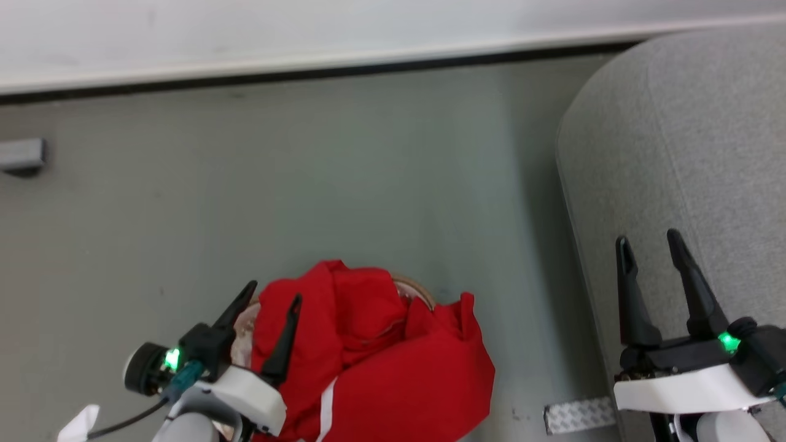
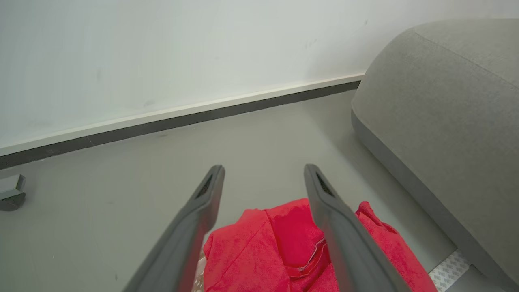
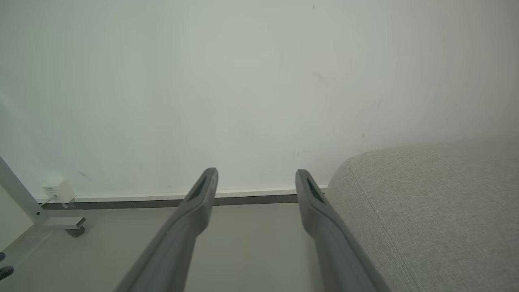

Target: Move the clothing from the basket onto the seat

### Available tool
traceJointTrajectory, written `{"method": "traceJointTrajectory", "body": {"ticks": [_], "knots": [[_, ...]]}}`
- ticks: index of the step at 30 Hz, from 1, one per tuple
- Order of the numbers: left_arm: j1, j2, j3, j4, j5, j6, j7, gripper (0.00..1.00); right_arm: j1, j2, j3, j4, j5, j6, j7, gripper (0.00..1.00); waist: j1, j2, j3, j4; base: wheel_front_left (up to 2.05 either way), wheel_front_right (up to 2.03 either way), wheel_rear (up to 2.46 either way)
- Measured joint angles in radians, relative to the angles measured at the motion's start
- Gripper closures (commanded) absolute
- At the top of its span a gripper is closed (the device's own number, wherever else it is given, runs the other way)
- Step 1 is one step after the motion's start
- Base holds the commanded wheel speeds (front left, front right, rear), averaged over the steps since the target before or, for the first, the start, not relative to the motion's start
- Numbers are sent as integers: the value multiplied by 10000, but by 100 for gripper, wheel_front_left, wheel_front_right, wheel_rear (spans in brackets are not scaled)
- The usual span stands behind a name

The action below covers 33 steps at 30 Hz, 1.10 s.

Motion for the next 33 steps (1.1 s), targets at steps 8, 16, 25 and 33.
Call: {"method": "traceJointTrajectory", "body": {"ticks": [8, 16, 25, 33], "knots": [[-1416, 420, -1089, 1933, 416, -46, 44, 0, -773, -6, -127, -213, 134, 0, 0, 0, 1, 0, 1370, -283, 0, 0, 0], [-2470, 836, -2230, 3753, 173, -82, 272, 0, -1299, -6, -278, -401, 245, 0, 2, 0, 0, 0, 2379, -818, 0, 0, 0], [-3961, 1440, -3770, 5534, 82, -84, 1007, 0, -1829, -10, -366, -637, 489, 0, 2, 0, 0, 0, 3505, -1177, 0, 0, 0], [-5036, 1563, -5231, 6966, 213, -84, 1921, 0, -2066, -10, -364, -706, 757, 0, 2, 0, -1, 0, 4309, -1425, 0, 0, 0]]}}
